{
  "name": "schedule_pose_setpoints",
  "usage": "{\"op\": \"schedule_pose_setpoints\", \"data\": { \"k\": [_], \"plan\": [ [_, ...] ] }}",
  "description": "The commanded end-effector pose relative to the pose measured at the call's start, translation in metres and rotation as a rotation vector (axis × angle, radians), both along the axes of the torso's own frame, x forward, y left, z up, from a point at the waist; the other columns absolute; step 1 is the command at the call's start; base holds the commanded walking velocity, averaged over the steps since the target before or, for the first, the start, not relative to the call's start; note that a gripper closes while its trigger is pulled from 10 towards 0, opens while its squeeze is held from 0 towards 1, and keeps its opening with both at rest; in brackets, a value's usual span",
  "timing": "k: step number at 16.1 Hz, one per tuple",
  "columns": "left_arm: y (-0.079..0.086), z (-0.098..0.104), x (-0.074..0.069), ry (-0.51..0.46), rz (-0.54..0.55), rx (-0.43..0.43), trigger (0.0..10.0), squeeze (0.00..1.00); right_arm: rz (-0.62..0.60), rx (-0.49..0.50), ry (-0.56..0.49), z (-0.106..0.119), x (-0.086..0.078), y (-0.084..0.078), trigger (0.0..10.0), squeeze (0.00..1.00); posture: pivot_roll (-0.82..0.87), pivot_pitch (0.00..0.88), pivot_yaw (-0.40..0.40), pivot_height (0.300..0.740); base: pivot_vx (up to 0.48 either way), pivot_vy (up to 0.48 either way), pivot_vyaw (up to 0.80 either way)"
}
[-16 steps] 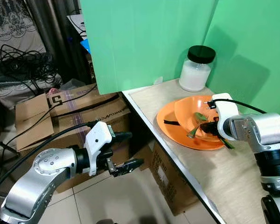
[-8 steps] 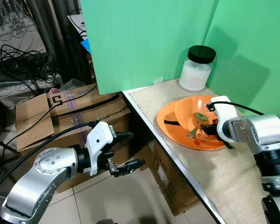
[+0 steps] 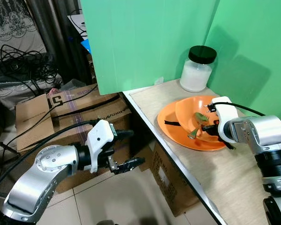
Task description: Setting the table
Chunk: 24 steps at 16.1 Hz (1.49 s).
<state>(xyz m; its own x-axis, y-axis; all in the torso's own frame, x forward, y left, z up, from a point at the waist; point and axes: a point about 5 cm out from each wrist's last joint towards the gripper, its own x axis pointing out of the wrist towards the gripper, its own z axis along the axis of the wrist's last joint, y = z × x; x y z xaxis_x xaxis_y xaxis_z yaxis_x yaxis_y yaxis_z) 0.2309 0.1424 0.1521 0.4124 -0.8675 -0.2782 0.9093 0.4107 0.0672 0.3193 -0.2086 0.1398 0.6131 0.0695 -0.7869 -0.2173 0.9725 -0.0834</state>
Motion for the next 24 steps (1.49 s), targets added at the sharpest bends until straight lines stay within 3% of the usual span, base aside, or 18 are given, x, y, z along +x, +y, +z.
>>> {"op": "schedule_pose_setpoints", "data": {
  "k": [1, 6, 9, 10, 11, 12, 13, 15, 18, 24],
  "plan": [
    [-0.002, 0.000, 0.000, -0.009, -0.021, 0.020, 10.0, 0.00, -0.004, -0.009, -0.028, 0.005, 0.001, -0.003, 0.0, 0.00, 0.05, 0.000, -0.011, 0.740, 0.000, 0.000, 0.00],
    [0.000, 0.005, 0.008, -0.049, 0.006, 0.006, 10.0, 0.00, -0.038, 0.001, -0.166, 0.035, 0.003, -0.009, 0.0, 0.00, 0.05, 0.000, -0.011, 0.740, 0.000, 0.000, 0.00],
    [-0.008, 0.016, 0.021, -0.115, 0.060, -0.035, 10.0, 0.00, -0.064, 0.096, -0.464, 0.074, -0.010, -0.012, 0.0, 0.00, 0.02, 0.000, 0.018, 0.740, 0.000, 0.000, 0.00],
    [-0.011, 0.021, 0.029, -0.155, 0.118, -0.049, 10.0, 0.00, -0.050, 0.115, -0.609, 0.084, -0.019, -0.012, 0.0, 0.00, 0.00, 0.000, 0.029, 0.740, 0.000, 0.000, 0.00],
    [-0.012, 0.025, 0.041, -0.190, 0.224, -0.039, 10.0, 0.00, -0.047, 0.119, -0.715, 0.090, -0.029, -0.011, 3.0, 0.00, 0.00, 0.000, 0.031, 0.740, 0.000, 0.000, 0.00],
    [-0.013, 0.030, 0.050, -0.253, 0.317, -0.032, 10.0, 0.00, -0.025, 0.129, -0.801, 0.096, -0.038, -0.007, 10.0, 0.00, -0.01, 0.000, 0.035, 0.740, 0.000, 0.000, 0.00],
    [-0.012, 0.034, 0.057, -0.281, 0.416, -0.055, 10.0, 0.00, -0.022, 0.163, -0.856, 0.098, -0.048, 0.001, 10.0, 0.00, -0.01, 0.000, 0.041, 0.740, 0.000, 0.000, 0.00],
    [-0.019, 0.040, 0.053, -0.320, 0.502, -0.124, 10.0, 0.00, -0.043, 0.329, -0.906, 0.089, -0.077, 0.021, 10.0, 0.00, -0.03, 0.000, 0.054, 0.740, 0.000, 0.000, 0.00],
    [-0.021, 0.036, 0.047, -0.300, 0.590, -0.158, 10.0, 0.00, -0.112, 0.359, -0.936, 0.071, -0.102, 0.035, 10.0, 0.00, -0.05, 0.000, 0.076, 0.740, 0.000, 0.000, 0.00],
    [-0.025, 0.022, 0.050, -0.266, 0.626, -0.115, 10.0, 0.00, -0.172, 0.283, -0.953, 0.059, -0.106, 0.037, 10.0, 0.00, -0.05, 0.000, 0.091, 0.740, 0.000, 0.000, -0.67]
  ]
}}
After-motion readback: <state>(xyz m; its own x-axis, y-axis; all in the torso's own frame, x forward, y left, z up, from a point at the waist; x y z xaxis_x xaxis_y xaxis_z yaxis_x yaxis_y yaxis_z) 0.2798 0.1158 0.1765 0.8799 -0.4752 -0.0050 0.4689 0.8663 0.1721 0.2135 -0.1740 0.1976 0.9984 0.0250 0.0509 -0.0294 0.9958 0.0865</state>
